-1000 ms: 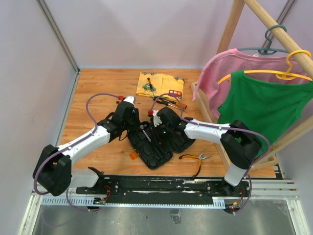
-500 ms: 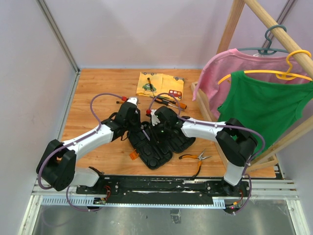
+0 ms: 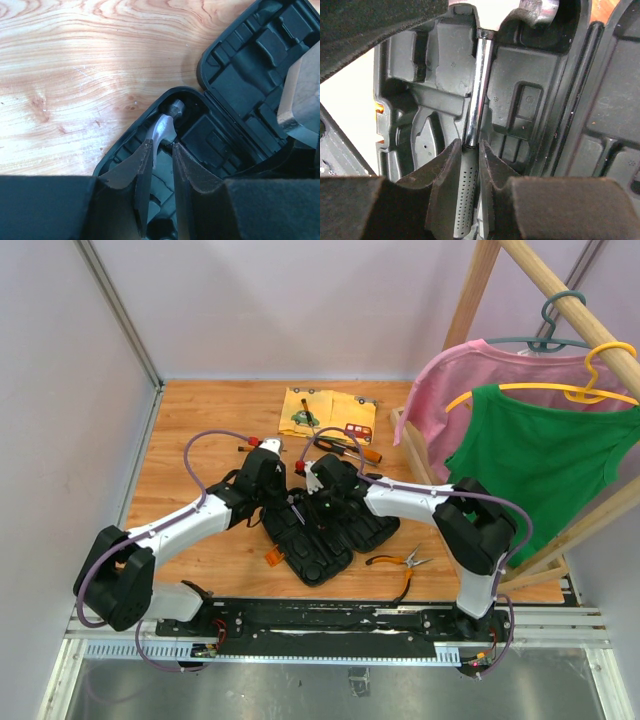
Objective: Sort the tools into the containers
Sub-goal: Adjust the hammer in the storage box.
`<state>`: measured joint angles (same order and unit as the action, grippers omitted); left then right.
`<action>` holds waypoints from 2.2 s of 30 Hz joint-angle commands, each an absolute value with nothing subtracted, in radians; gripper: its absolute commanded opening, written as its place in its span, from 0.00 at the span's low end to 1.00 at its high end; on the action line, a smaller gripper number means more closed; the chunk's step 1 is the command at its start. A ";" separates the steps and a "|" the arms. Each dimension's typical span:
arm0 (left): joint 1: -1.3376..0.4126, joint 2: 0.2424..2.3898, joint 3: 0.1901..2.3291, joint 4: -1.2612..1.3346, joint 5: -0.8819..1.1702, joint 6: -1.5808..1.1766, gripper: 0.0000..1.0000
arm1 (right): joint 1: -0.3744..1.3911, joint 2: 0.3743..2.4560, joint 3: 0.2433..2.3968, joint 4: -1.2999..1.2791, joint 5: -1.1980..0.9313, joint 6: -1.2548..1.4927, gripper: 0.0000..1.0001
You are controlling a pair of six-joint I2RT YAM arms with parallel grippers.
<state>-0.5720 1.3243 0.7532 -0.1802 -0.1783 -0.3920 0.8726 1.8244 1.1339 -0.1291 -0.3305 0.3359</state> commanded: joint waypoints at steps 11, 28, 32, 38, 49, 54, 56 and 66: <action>-0.606 1.387 0.749 -0.158 -0.217 -0.377 0.17 | 0.891 1.852 1.136 -0.148 -0.322 0.343 0.12; -0.612 1.438 0.703 -0.161 -0.262 -0.395 0.14 | 0.890 1.856 1.127 -0.155 -0.336 0.356 0.09; -0.612 1.467 0.700 -0.157 -0.270 -0.403 0.14 | 0.891 1.863 1.126 -0.160 -0.336 0.361 0.09; -0.612 1.497 0.698 -0.152 -0.279 -0.411 0.13 | 0.891 1.877 1.127 -0.183 -0.332 0.364 0.08; -0.612 1.512 0.681 -0.153 -0.288 -0.422 0.12 | 0.891 1.892 1.106 -0.213 -0.307 0.372 0.07; -0.612 1.499 0.681 -0.149 -0.287 -0.425 0.09 | 0.891 1.863 1.094 -0.212 -0.308 0.370 0.08; -0.612 1.468 0.678 -0.139 -0.282 -0.424 0.08 | 0.891 1.844 1.089 -0.204 -0.314 0.365 0.09; -0.611 1.211 0.636 -0.047 -0.251 -0.466 0.22 | 0.891 1.741 1.102 -0.153 -0.349 0.331 0.26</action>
<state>-0.6044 1.3087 0.6601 -0.0826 -0.2523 -0.4339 0.8726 1.8000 1.1069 -0.1341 -0.3408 0.3592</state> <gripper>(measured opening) 0.188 0.219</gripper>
